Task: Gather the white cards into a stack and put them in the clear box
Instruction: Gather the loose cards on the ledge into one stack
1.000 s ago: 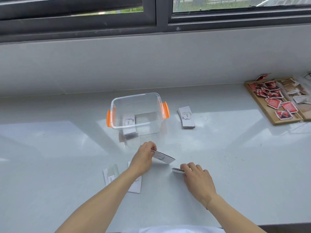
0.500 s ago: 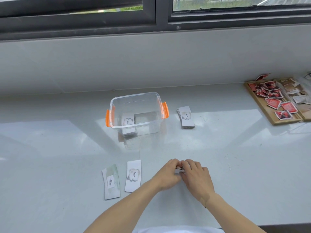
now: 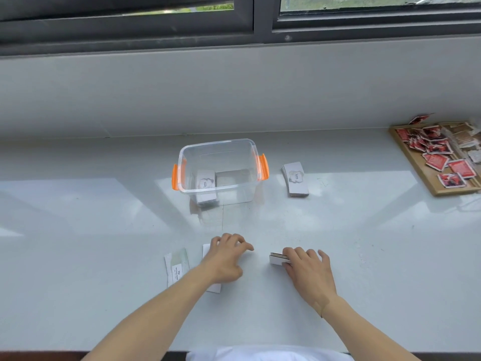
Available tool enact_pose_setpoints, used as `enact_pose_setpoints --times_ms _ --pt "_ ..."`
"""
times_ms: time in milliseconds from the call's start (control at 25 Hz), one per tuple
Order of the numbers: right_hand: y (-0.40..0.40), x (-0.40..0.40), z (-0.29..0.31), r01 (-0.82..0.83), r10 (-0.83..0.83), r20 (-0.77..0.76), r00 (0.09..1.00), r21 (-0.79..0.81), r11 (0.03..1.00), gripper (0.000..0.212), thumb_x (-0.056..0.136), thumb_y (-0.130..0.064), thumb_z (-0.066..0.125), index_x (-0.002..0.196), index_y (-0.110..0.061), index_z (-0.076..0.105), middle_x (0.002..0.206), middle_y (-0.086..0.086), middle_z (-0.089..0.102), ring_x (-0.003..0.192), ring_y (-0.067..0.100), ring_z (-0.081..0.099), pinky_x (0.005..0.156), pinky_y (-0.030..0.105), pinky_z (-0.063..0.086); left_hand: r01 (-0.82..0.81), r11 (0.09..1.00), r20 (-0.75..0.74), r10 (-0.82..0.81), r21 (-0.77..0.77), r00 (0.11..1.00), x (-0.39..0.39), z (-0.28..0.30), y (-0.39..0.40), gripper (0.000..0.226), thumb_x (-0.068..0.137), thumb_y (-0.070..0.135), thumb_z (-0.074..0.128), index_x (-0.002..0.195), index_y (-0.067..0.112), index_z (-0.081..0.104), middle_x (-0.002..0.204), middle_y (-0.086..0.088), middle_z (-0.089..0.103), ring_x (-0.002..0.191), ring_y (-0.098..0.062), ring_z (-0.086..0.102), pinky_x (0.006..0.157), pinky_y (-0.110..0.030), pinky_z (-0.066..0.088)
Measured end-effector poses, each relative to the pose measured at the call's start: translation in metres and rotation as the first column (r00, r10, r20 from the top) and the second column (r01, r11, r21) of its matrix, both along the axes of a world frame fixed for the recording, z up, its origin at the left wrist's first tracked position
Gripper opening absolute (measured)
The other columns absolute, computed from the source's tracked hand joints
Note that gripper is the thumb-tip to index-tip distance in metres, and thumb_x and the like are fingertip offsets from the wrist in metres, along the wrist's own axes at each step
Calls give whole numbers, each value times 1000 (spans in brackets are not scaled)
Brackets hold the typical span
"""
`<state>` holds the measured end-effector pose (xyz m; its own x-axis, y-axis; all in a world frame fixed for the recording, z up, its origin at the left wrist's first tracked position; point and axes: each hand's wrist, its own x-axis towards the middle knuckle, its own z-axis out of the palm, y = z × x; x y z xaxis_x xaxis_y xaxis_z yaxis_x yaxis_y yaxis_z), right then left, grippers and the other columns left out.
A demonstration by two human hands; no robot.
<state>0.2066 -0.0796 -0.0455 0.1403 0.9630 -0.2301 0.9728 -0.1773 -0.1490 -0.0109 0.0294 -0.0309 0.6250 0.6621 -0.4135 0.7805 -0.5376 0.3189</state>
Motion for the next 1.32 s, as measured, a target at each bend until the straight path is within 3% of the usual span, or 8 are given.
enact_pose_setpoints --times_ms 120,240,480,600,760,880,1040,1320 --pt "-1 -1 1 -6 6 -5 1000 27 1000 26 98 -36 40 124 -39 41 108 -13 59 98 23 55 103 45 32 99 995 -117 -97 12 988 -43 6 21 74 69 23 58 135 44 35 153 4 23 141 -20 15 114 -44 14" --pt "-2 -3 1 1 -1 -9 1000 42 999 29 97 -37 42 125 -40 41 108 -12 59 96 22 55 99 44 35 207 978 -226 -205 -17 952 -64 7 34 81 68 26 68 136 47 30 158 4 13 143 -20 15 110 -41 26" --pt "-3 -3 3 5 -5 -5 1000 42 999 33 95 -39 43 128 -38 42 109 -11 59 98 23 54 95 41 36 233 969 -240 -209 78 948 -61 3 33 64 70 21 79 121 36 42 141 -1 30 119 -23 39 82 -32 38" --pt "-5 -5 5 1 -1 -4 1000 42 999 34 95 -38 44 129 -36 43 109 -11 60 98 23 54 93 40 37 84 995 -178 -74 51 981 -60 4 36 56 67 19 79 109 30 44 128 1 30 109 -24 37 70 -32 39" --pt "-8 -6 6 -5 5 -2 1000 37 999 37 94 -39 43 131 -36 41 112 -11 59 100 22 54 92 38 37 4 998 -87 -9 -69 996 -52 11 42 35 82 10 61 102 30 41 104 6 45 99 -18 33 71 -34 42" --pt "-9 -7 7 -11 11 -17 1000 35 999 45 94 -42 42 138 -35 35 121 -12 56 108 20 51 93 37 36 -143 980 140 162 -136 977 -39 20 45 26 93 9 49 108 30 49 101 4 48 98 -17 42 80 -37 45" --pt "-12 -6 7 -8 12 -49 999 81 997 63 90 -41 51 146 -31 25 135 -10 49 122 18 46 94 38 39 -282 956 365 290 -77 884 -8 17 27 24 98 6 43 111 16 60 101 -3 49 96 -26 53 81 -38 45" --pt "-15 -9 4 -2 4 -11 1000 190 982 80 77 -38 73 144 -28 30 148 10 42 132 34 43 94 47 49 -46 957 328 144 -287 934 50 0 -19 49 92 -5 35 125 23 59 113 -10 53 106 -25 54 94 -39 44"
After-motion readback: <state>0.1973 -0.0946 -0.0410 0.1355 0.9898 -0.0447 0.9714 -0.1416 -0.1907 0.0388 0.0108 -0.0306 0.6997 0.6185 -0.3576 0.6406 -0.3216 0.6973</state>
